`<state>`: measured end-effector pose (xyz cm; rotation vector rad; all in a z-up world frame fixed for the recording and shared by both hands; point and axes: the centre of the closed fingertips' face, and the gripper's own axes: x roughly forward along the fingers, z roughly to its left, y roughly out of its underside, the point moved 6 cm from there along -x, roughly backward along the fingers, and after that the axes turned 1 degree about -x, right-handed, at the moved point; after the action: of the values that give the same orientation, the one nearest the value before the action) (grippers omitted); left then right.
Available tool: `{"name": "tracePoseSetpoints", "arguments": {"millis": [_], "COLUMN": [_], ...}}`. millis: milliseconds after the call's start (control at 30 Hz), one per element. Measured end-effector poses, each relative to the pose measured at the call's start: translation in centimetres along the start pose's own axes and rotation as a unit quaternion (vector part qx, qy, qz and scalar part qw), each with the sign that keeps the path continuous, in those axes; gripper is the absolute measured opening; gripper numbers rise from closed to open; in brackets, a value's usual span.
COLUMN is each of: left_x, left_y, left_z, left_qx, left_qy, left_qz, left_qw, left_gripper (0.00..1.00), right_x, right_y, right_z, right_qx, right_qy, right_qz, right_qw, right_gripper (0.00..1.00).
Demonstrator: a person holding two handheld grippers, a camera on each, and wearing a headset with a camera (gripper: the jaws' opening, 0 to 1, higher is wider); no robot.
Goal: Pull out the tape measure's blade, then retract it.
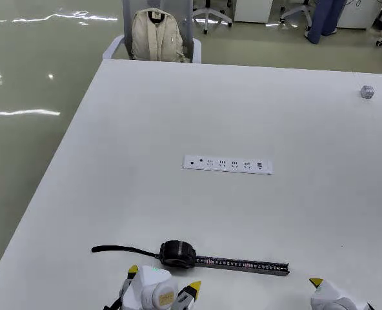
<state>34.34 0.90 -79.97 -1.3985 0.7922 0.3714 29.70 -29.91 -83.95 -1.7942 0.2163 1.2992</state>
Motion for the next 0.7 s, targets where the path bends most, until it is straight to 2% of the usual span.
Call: {"name": "tracePoseSetpoints", "arguments": {"millis": [300,700], "left_x": [0.9,2.6], "left_y": [-0.1,-0.4], "left_z": [0.0,-0.2], "left_qx": [-0.004,-0.005], "left_qy": [-0.003,-0.005], "left_qz": [0.006,0.010], "left_qw": [1.0000,0.9999], "left_gripper": [0.87,0.83], "right_x": [1.1,2.1], "right_y": [-0.1,-0.4], "right_z": [-1.1,-2.6], "right_qx": [-0.030,-0.051], "right_qy": [-0.016,-0.032], "right_qz": [0.009,0.022], "right_qw": [0.9994,0.9980], "right_gripper": [0.81,0.75]}}
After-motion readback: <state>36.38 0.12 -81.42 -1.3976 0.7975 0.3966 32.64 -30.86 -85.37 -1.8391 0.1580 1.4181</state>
